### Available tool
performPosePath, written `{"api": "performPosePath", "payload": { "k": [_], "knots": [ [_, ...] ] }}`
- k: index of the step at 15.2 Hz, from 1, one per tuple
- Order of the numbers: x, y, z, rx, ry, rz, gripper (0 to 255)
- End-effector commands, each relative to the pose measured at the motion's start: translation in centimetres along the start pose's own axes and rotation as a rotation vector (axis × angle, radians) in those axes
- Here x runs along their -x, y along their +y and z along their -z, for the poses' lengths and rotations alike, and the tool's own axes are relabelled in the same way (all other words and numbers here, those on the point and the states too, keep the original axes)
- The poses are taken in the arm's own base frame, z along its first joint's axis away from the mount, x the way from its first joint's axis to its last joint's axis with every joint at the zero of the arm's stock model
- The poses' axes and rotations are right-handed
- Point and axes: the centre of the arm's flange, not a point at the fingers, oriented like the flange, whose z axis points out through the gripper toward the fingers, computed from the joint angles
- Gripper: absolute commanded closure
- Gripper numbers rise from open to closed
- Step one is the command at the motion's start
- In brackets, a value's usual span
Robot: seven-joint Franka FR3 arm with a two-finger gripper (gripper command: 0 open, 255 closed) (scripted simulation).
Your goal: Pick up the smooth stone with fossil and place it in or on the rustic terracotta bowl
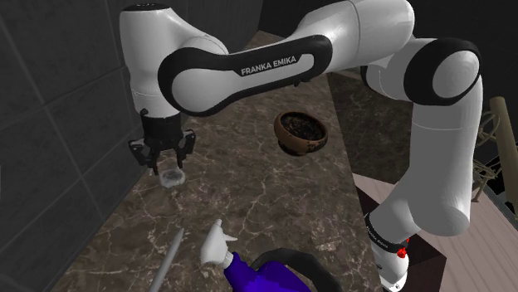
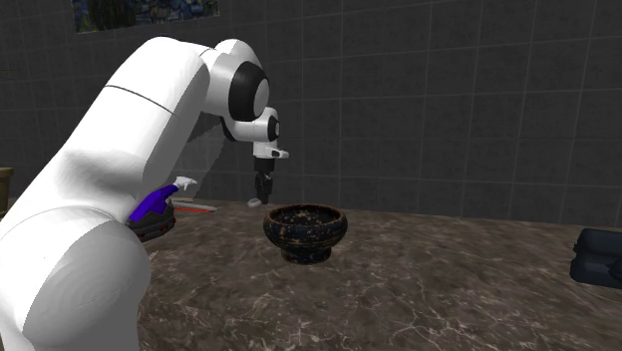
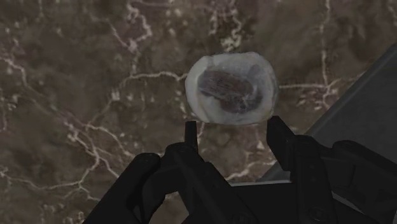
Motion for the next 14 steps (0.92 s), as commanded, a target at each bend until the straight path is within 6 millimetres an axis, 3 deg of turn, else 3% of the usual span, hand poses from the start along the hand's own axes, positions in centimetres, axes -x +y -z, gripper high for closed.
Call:
{"api": "performPosePath", "payload": {
  "k": [1,5,6,7,10,11,14],
  "knots": [
    [0.1,0.0,0.9,0.000,0.000,0.000,255],
    [0.3,0.1,3.0,0.000,0.000,0.000,255],
    [0.3,0.0,2.3,0.000,0.000,0.000,255],
    [0.3,0.0,2.3,0.000,0.000,0.000,0],
    [7.6,-0.3,1.3,-0.011,0.225,-0.204,0],
    [8.8,-0.5,1.0,-0.013,0.263,-0.239,0],
    [8.4,-0.5,-0.5,-0.013,0.263,-0.239,0]
  ]
}}
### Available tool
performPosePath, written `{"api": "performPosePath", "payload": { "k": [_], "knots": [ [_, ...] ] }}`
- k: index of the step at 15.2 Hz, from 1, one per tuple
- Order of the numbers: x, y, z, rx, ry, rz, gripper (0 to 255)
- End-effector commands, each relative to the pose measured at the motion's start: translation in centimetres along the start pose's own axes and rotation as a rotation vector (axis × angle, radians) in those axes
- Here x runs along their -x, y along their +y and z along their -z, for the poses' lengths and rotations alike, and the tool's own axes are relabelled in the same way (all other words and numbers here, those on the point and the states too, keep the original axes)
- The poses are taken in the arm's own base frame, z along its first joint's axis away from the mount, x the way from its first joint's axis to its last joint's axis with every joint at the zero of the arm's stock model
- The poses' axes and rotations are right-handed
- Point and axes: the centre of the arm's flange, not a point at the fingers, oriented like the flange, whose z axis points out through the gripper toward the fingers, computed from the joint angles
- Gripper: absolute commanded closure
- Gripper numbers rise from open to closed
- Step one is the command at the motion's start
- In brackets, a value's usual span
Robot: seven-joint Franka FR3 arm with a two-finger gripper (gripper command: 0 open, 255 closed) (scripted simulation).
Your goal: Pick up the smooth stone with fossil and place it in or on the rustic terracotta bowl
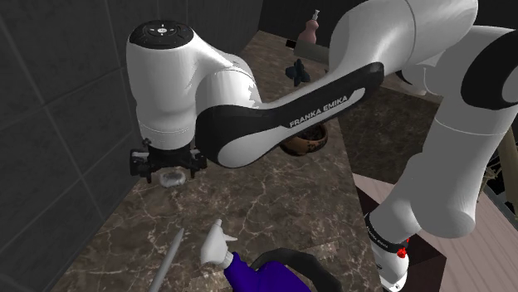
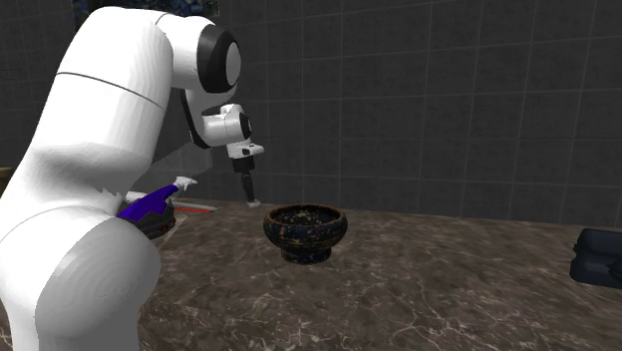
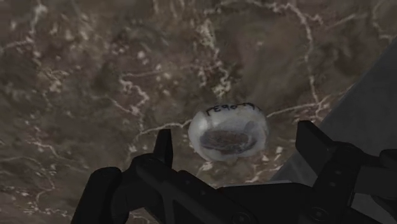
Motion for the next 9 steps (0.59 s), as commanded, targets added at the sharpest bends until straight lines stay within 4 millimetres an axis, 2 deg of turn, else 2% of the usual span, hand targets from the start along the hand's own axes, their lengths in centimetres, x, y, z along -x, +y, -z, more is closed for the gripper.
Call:
{"api": "performPosePath", "payload": {
  "k": [1,5,9],
  "knots": [
    [0.1,0.1,-1.0,-0.002,0.007,-0.009,0],
    [0.1,0.1,-2.8,-0.002,0.007,-0.009,0],
    [0.1,0.1,-2.8,-0.002,0.007,-0.009,0]
  ]
}}
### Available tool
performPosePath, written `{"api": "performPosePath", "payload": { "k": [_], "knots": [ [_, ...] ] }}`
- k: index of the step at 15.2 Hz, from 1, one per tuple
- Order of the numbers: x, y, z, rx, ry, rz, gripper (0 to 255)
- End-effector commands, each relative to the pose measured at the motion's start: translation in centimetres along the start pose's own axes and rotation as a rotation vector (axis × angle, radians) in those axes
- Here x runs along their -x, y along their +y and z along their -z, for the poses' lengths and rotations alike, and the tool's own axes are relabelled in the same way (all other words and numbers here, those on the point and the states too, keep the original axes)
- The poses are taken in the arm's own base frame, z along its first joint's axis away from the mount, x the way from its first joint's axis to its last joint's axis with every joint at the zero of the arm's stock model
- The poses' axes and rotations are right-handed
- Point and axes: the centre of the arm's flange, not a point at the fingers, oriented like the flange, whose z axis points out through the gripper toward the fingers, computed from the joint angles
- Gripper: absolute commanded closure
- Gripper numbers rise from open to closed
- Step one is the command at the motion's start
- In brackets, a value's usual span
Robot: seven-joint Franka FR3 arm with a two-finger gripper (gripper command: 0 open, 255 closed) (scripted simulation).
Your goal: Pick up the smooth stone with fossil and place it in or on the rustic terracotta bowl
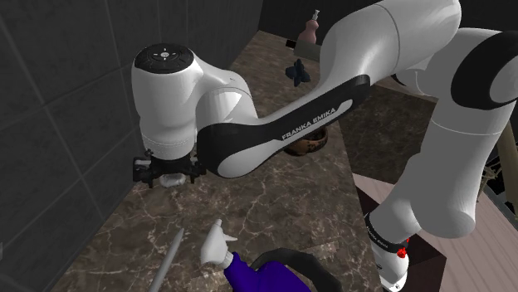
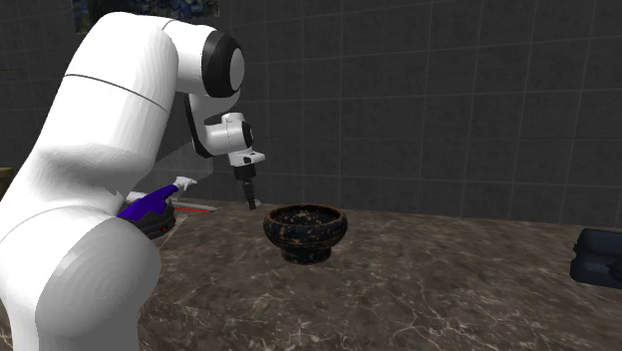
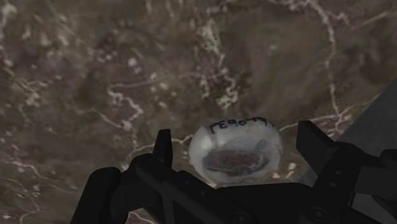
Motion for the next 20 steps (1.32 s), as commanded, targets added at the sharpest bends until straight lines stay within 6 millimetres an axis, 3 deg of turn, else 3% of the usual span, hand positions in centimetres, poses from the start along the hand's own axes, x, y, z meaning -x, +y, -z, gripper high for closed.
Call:
{"api": "performPosePath", "payload": {
  "k": [1,3,4,13,20],
  "knots": [
    [0.0,0.0,0.0,0.000,0.000,0.000,0],
    [0.0,0.0,0.0,0.000,0.000,0.000,0],
    [0.0,0.0,0.0,0.000,0.000,0.000,255],
    [0.0,0.0,0.0,0.000,0.000,0.000,255],
    [-0.6,0.0,3.6,0.000,0.000,0.000,255]
  ]
}}
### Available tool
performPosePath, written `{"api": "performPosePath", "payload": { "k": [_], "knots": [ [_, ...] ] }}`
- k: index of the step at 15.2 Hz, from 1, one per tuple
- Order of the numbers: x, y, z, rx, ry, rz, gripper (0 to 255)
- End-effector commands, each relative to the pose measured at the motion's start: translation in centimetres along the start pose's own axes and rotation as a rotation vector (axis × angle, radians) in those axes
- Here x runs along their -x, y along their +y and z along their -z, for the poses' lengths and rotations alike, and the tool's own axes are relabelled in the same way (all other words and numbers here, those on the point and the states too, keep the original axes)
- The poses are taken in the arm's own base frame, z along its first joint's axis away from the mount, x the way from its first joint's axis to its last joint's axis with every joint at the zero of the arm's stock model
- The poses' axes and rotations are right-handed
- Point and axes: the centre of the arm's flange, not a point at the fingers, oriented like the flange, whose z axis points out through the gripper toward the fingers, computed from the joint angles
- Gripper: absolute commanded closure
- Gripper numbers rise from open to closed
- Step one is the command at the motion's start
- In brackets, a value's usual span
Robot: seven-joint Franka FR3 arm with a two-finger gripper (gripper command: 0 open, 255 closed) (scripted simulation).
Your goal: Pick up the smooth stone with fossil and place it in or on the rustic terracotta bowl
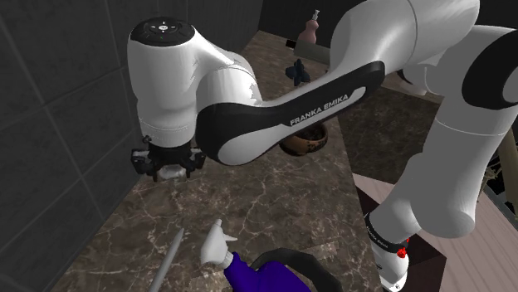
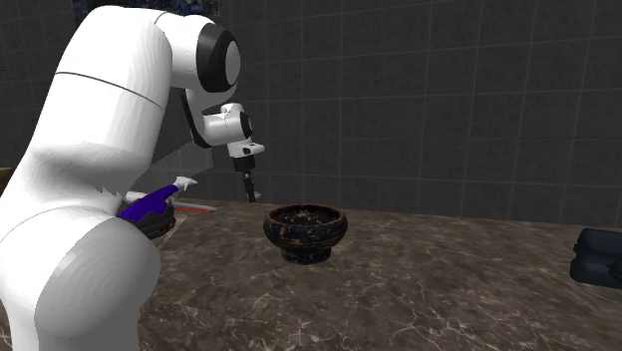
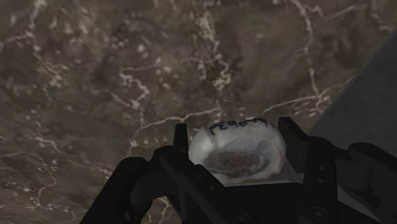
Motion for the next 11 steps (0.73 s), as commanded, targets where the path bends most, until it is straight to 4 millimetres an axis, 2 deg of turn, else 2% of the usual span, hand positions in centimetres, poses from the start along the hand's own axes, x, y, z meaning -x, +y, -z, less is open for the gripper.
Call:
{"api": "performPosePath", "payload": {
  "k": [1,11],
  "knots": [
    [-0.3,-0.1,1.1,0.000,0.000,0.000,255],
    [-1.2,-0.1,6.3,0.000,0.000,0.000,255]
  ]
}}
